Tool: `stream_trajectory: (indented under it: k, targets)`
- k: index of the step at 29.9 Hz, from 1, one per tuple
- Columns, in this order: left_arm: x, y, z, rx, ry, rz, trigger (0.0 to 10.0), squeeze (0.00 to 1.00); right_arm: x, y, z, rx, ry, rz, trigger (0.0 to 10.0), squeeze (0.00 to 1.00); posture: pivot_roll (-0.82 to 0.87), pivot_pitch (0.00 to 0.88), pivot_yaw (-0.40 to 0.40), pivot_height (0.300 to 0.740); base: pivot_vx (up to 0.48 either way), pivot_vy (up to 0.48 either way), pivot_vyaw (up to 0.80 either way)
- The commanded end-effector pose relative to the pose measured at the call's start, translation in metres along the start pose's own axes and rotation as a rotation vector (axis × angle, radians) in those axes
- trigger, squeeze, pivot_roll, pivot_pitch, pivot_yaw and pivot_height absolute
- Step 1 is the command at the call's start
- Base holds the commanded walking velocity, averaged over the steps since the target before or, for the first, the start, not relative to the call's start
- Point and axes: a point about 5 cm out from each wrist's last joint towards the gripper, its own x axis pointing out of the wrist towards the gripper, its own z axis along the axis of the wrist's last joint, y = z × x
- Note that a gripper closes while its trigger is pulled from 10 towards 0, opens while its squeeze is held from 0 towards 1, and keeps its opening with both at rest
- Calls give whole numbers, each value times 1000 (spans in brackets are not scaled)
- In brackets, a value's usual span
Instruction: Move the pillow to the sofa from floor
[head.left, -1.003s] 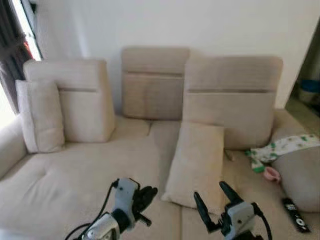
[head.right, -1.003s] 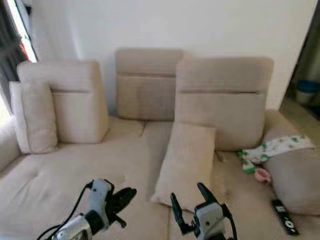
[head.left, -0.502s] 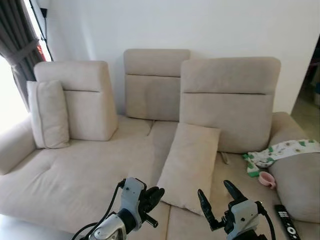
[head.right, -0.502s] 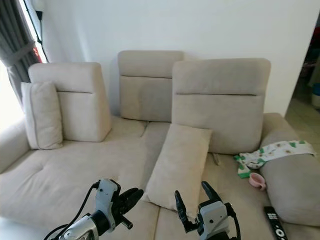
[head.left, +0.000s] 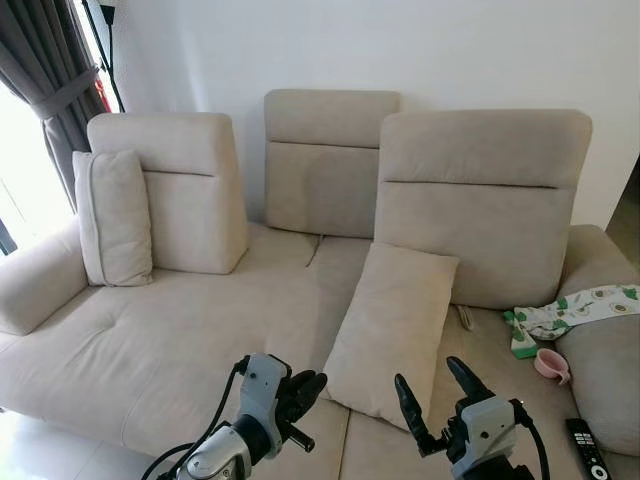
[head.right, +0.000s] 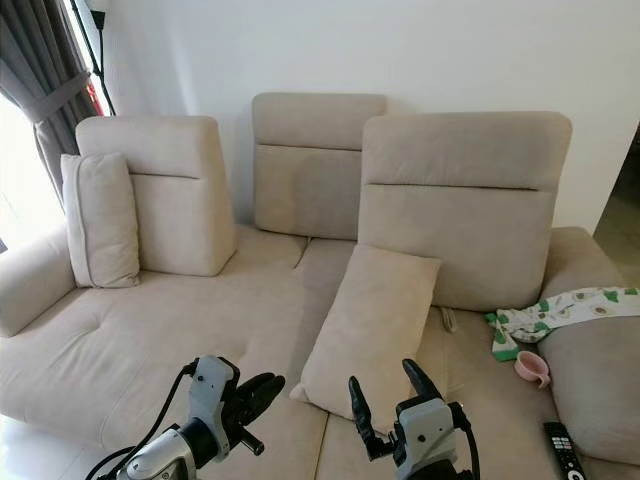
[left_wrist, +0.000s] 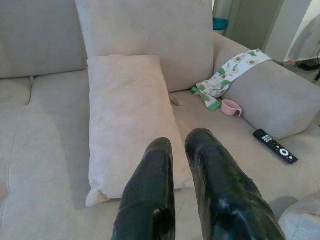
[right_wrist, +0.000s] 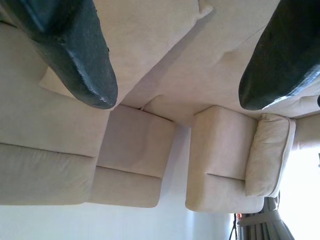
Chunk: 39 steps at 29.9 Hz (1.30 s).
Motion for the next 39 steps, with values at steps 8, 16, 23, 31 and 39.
stream_trajectory:
  k: [8, 16, 23, 31, 39]
  targets:
    - [-4, 2, -4, 5, 21, 6, 10000, 0, -3, 1, -9, 8, 52, -39, 10000, 0, -51, 0, 76, 740, 0, -191, -200]
    - [-4, 2, -5, 3, 24, 4, 10000, 0, -3, 1, -11, 6, 65, -46, 10000, 0, -52, 0, 77, 740, 0, 0, -800]
    - [-3, 1, -5, 1, 24, 2, 10000, 0, -3, 2, -11, 5, 62, -45, 10000, 0, -53, 0, 76, 740, 0, 0, 0]
    - [-2, 1, -4, -1, 22, 3, 10000, 0, -2, 1, -11, 10, 64, -48, 10000, 0, -55, 0, 74, 740, 0, 0, 0]
    - [0, 1, -4, -5, 17, 4, 10000, 0, -2, 0, -12, 13, 66, -55, 10000, 0, -58, 0, 72, 740, 0, 0, 0]
